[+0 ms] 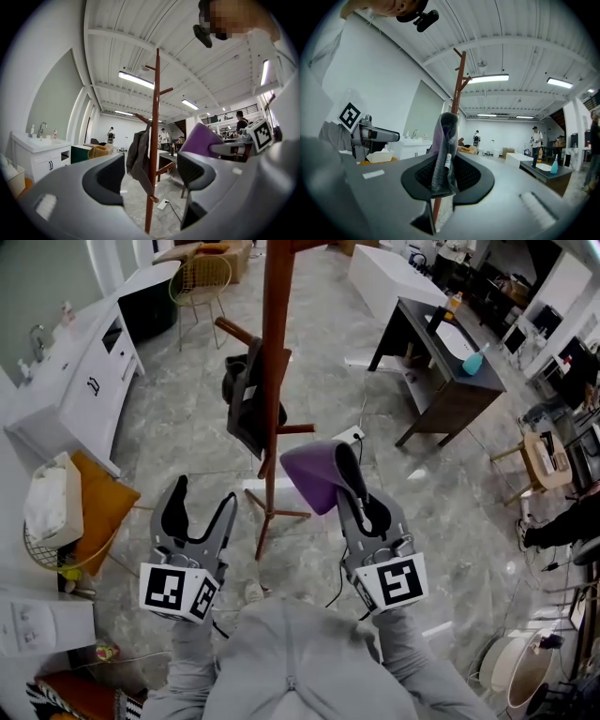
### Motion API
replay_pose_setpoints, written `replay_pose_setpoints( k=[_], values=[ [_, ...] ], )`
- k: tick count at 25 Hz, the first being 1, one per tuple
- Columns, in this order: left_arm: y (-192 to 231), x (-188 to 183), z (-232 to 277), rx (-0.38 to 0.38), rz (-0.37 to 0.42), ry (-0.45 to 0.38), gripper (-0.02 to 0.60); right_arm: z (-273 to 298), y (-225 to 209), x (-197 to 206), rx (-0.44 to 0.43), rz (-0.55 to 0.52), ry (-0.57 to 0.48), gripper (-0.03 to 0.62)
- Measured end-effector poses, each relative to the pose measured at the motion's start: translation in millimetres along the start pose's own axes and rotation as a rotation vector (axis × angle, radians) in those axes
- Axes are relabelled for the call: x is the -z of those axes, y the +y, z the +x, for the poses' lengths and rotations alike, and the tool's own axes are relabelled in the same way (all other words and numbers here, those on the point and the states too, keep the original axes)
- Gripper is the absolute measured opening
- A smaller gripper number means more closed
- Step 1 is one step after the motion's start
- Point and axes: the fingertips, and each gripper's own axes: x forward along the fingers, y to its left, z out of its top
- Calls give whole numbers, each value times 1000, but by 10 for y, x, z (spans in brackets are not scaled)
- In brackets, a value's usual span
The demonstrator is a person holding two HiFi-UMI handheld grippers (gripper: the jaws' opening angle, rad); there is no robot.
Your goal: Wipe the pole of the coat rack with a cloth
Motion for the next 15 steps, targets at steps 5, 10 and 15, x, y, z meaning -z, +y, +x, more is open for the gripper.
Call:
replay_pose_setpoints(
  k=[5, 10, 15],
  values=[
    [-25, -26, 2, 3, 5, -4, 377, -43, -44, -118, 19, 14, -35, 49],
    [-76, -20, 13, 13, 7, -2, 377, -85, -93, -187, 39, 17, -58, 49],
    [-127, -22, 33, 20, 7, -3, 377, -104, -152, -192, 57, 11, -61, 49]
  ],
)
